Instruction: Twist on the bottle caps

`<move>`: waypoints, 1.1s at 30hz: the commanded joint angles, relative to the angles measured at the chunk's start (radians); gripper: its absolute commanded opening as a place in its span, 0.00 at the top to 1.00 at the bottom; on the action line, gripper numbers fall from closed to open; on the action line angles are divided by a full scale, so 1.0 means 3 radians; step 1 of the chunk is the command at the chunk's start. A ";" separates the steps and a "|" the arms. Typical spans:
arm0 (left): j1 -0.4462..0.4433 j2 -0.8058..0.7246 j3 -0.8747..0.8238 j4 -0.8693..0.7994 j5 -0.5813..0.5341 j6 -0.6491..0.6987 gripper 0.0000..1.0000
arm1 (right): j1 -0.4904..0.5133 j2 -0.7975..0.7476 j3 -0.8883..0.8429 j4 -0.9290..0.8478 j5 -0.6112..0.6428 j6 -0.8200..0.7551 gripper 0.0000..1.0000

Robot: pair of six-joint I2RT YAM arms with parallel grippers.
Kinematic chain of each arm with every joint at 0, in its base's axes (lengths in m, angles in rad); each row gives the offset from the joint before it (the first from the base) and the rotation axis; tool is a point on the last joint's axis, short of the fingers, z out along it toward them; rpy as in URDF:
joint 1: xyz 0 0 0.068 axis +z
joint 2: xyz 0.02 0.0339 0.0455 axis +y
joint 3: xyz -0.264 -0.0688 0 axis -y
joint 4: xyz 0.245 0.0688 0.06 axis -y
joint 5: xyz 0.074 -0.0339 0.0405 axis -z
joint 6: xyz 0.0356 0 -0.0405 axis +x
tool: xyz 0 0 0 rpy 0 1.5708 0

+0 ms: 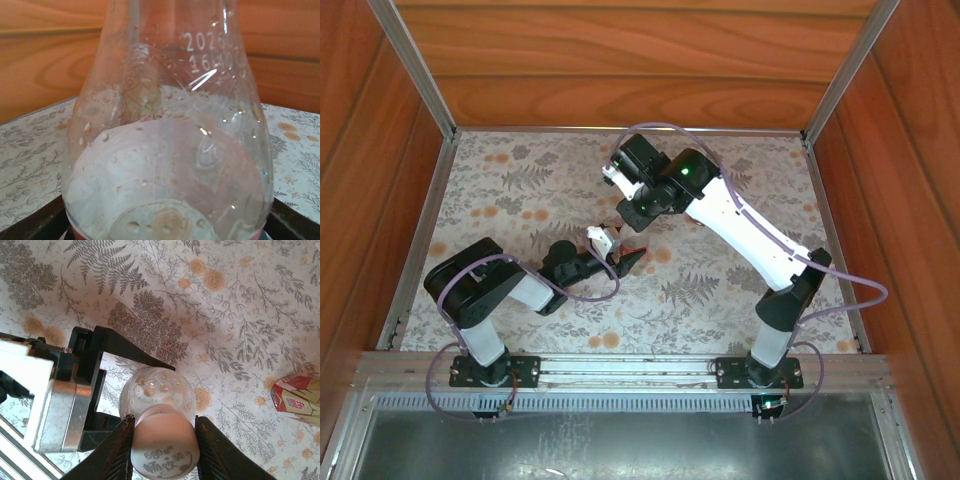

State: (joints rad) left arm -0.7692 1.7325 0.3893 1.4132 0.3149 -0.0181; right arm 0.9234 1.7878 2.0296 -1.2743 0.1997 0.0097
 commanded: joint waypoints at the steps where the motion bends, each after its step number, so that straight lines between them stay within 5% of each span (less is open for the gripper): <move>1: -0.0045 0.0119 -0.0016 -0.0305 0.0065 0.0046 0.29 | 0.0015 0.0112 0.0123 -0.0277 -0.0019 0.0008 0.65; 14: -0.0048 0.0160 -0.0014 -0.0303 0.0052 0.0050 0.29 | 0.0016 0.0158 0.0293 -0.0368 -0.0020 0.0014 0.65; 33: -0.0040 0.0136 -0.0012 -0.0303 0.0009 -0.0092 0.29 | 0.0016 -0.0320 -0.0597 0.0359 0.0053 0.0141 0.66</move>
State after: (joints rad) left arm -0.7731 1.7432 0.3939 1.4227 0.3119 -0.0242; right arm 0.9230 1.7069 1.8828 -1.1698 0.2092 0.0341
